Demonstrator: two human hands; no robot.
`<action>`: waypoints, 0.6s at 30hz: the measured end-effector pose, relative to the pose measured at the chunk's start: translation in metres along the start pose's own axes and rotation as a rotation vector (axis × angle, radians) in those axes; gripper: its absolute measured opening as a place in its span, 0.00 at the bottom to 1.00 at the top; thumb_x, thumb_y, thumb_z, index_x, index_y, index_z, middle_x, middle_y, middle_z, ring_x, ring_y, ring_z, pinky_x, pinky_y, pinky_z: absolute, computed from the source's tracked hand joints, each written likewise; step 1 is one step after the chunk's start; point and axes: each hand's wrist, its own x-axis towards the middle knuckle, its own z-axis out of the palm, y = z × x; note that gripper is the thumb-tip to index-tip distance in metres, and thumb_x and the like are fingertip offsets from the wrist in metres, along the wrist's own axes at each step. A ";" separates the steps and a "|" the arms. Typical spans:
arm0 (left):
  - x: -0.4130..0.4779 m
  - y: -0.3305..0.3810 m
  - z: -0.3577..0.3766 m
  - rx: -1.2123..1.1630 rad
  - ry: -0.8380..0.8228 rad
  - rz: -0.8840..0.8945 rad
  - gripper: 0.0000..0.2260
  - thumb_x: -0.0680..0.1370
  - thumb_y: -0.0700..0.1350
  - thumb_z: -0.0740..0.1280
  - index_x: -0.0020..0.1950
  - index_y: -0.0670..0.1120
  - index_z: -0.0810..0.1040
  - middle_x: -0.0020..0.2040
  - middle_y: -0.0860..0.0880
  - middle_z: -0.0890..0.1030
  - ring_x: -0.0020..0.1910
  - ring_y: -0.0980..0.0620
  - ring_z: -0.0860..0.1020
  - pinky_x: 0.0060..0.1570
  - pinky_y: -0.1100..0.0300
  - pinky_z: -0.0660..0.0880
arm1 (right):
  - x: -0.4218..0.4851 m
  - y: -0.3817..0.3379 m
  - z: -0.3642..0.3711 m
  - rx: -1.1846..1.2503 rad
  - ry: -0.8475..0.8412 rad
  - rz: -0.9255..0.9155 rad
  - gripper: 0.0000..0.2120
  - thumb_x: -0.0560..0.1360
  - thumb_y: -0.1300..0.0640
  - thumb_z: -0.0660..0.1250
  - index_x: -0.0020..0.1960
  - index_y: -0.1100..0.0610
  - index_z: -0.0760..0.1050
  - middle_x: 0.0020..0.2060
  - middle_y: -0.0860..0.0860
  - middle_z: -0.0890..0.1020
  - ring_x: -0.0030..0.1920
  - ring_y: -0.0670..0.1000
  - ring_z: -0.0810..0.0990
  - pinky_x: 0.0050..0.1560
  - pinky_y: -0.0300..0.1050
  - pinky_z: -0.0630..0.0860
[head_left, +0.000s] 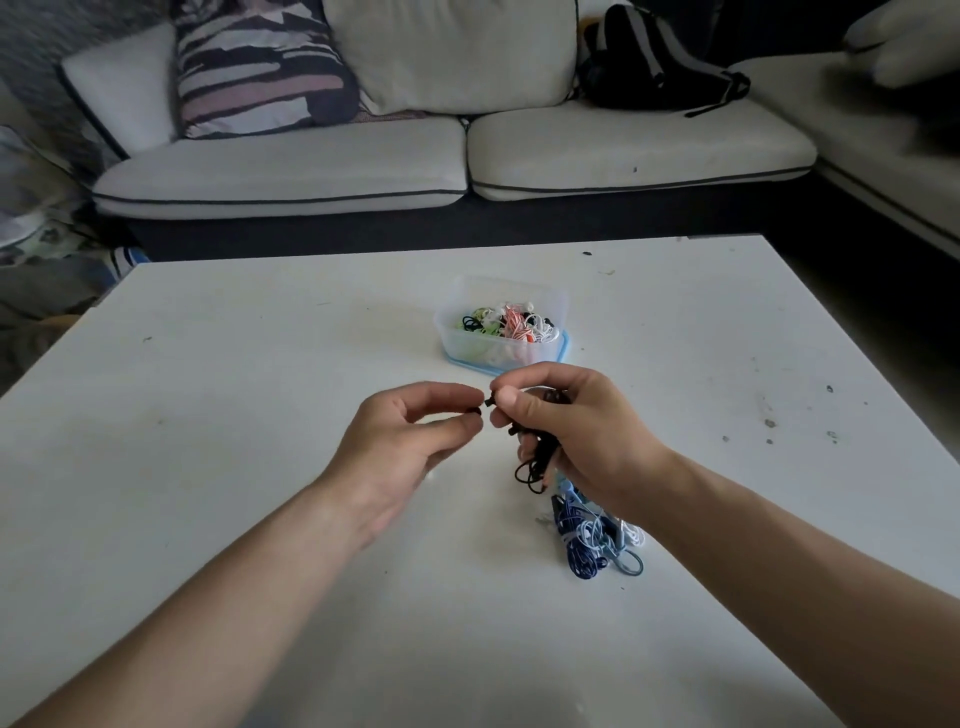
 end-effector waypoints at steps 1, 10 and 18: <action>-0.003 0.001 0.004 -0.065 -0.018 -0.013 0.09 0.71 0.29 0.71 0.47 0.41 0.84 0.46 0.45 0.86 0.48 0.49 0.84 0.50 0.63 0.79 | -0.001 0.000 0.001 0.013 -0.004 -0.012 0.07 0.68 0.54 0.74 0.44 0.56 0.84 0.36 0.57 0.82 0.29 0.49 0.73 0.35 0.48 0.72; -0.007 0.004 0.009 -0.252 -0.098 -0.091 0.12 0.74 0.27 0.65 0.53 0.37 0.82 0.50 0.42 0.85 0.47 0.50 0.84 0.50 0.64 0.80 | -0.001 -0.005 -0.004 0.092 0.091 0.010 0.04 0.77 0.65 0.68 0.49 0.60 0.81 0.42 0.62 0.82 0.28 0.50 0.73 0.33 0.46 0.75; -0.003 0.007 0.004 -0.258 -0.076 -0.039 0.13 0.65 0.34 0.70 0.49 0.39 0.82 0.49 0.37 0.85 0.50 0.45 0.84 0.46 0.64 0.80 | -0.006 -0.007 -0.005 0.028 0.006 0.005 0.03 0.77 0.65 0.68 0.49 0.62 0.81 0.40 0.58 0.85 0.29 0.50 0.72 0.35 0.45 0.75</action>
